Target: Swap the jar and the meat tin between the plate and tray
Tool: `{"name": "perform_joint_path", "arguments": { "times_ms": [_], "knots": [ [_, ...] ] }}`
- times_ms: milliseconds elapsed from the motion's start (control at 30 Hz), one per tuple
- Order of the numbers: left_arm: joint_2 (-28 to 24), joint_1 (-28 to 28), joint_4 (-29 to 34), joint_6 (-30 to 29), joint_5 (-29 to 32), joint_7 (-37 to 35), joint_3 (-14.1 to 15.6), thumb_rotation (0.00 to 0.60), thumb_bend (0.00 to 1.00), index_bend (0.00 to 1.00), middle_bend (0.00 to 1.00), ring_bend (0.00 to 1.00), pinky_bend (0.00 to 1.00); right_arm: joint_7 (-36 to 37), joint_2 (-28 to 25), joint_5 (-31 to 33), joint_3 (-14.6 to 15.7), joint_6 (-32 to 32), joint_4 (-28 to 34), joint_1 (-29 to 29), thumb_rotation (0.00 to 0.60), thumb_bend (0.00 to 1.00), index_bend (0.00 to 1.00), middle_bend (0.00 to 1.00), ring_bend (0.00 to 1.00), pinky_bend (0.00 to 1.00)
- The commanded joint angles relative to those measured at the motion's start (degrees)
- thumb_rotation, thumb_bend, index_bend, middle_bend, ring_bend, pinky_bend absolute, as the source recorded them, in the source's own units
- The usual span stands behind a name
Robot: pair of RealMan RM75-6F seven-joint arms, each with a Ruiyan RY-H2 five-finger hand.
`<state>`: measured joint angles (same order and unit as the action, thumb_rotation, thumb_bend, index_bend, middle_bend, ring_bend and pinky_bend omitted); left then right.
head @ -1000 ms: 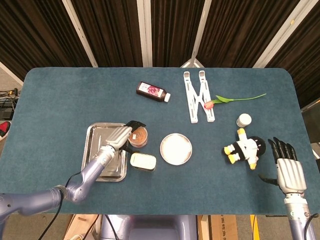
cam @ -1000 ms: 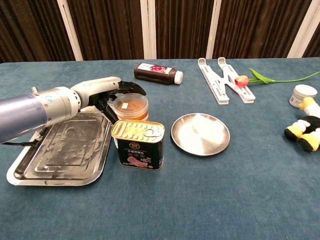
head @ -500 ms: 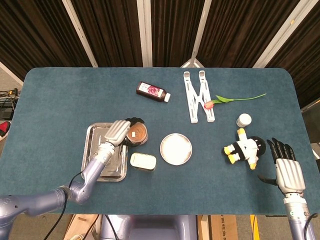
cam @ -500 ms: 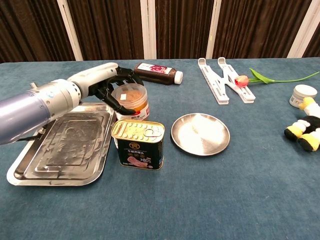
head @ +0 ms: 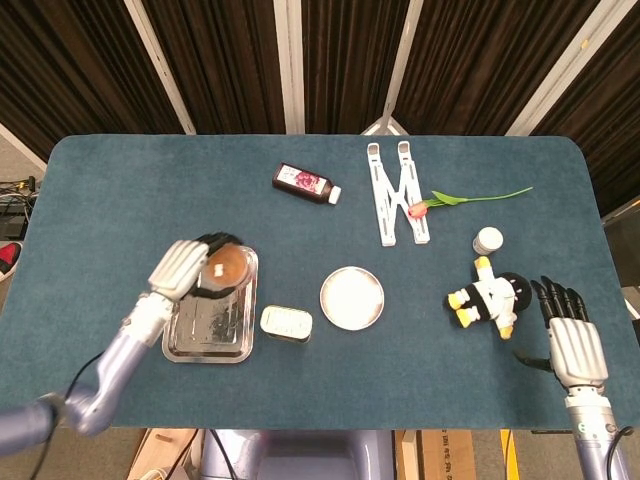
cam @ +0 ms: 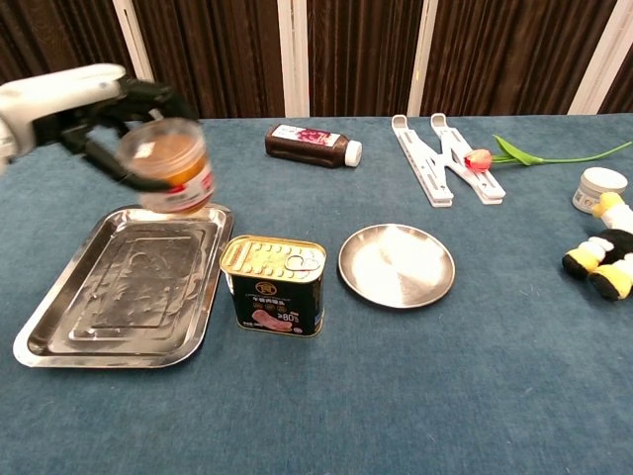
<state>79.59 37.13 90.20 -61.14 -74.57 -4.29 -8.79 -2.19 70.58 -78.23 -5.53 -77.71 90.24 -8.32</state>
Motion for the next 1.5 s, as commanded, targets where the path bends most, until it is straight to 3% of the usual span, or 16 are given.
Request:
{"name": "perform_joint_path", "arguments": {
  "times_ms": [33, 200, 500, 600, 833, 1067, 1167, 1267, 1333, 1500],
  "knots": [
    [-1.73, -1.71, 0.19, 0.48, -2.37, -3.89, 2.46, 0.6, 0.44, 0.37, 0.4, 0.35, 0.44, -0.42, 0.24, 0.09, 0.02, 0.09, -0.05, -0.08, 0.6, 0.0, 0.0, 0.0, 0.0, 0.0],
    [-1.23, -2.26, -2.95, 2.41, -3.92, -6.12, 4.85, 0.6, 0.43, 0.36, 0.38, 0.33, 0.43, -0.76, 0.4, 0.53, -0.11, 0.27, -0.11, -0.12, 0.6, 0.0, 0.0, 0.0, 0.0, 0.0],
    [0.17, -2.5, -7.14, 4.61, -3.9, -7.92, 5.73, 0.6, 0.41, 0.35, 0.37, 0.32, 0.42, -0.42, 0.46, 0.88, -0.23, 0.77, -0.47, -0.28, 0.6, 0.0, 0.0, 0.0, 0.0, 0.0],
    [-0.08, -2.81, -7.48, 4.96, -3.92, -8.15, 6.07, 0.6, 0.34, 0.33, 0.32, 0.28, 0.39, -0.33, 0.41, 0.77, -0.14, 0.75, -0.32, -0.24, 0.6, 0.0, 0.0, 0.0, 0.0, 0.0],
    [-0.96, -2.55, -7.65, 8.05, -2.36, -6.4, 6.68, 0.6, 0.02, 0.18, 0.03, 0.01, 0.16, -0.44, 0.2, 1.4, -0.27, 0.83, 0.11, -0.09, 0.6, 0.0, 0.0, 0.0, 0.0, 0.0],
    [-3.07, -2.48, -3.95, 7.95, -2.63, -4.6, 6.37, 0.6, 0.01, 0.16, 0.0, 0.0, 0.12, -0.85, -0.17, 1.67, -0.27, 1.06, 0.51, -0.11, 0.6, 0.0, 0.0, 0.0, 0.0, 0.0],
    [-5.72, -4.16, -0.18, 3.78, -4.19, -4.95, 5.94, 0.6, 0.01, 0.16, 0.0, 0.0, 0.12, -0.53, -0.41, 1.04, 0.01, 1.3, 0.47, -0.24, 0.6, 0.0, 0.0, 0.0, 0.0, 0.0],
    [-9.34, -8.3, 3.84, -5.49, -7.95, -4.36, 6.12, 0.6, 0.01, 0.16, 0.0, 0.0, 0.12, 0.51, -0.8, -0.62, 0.78, 1.94, 0.29, -0.58, 0.6, 0.0, 0.0, 0.0, 0.0, 0.0],
    [-11.35, -12.76, 5.12, -14.54, -10.88, -1.03, 6.76, 0.6, 0.02, 0.17, 0.01, 0.0, 0.12, 2.43, -1.2, -2.38, 1.66, 3.19, 0.44, -1.17, 0.6, 0.0, 0.0, 0.0, 0.0, 0.0],
    [-12.44, -22.28, 5.01, -29.48, -13.78, 7.75, 9.1, 0.6, 0.03, 0.18, 0.01, 0.0, 0.11, 8.68, -2.7, -8.1, 3.87, 8.99, 3.06, -4.88, 0.6, 0.0, 0.03, 0.0, 0.03, 0.0]
  ]
}}
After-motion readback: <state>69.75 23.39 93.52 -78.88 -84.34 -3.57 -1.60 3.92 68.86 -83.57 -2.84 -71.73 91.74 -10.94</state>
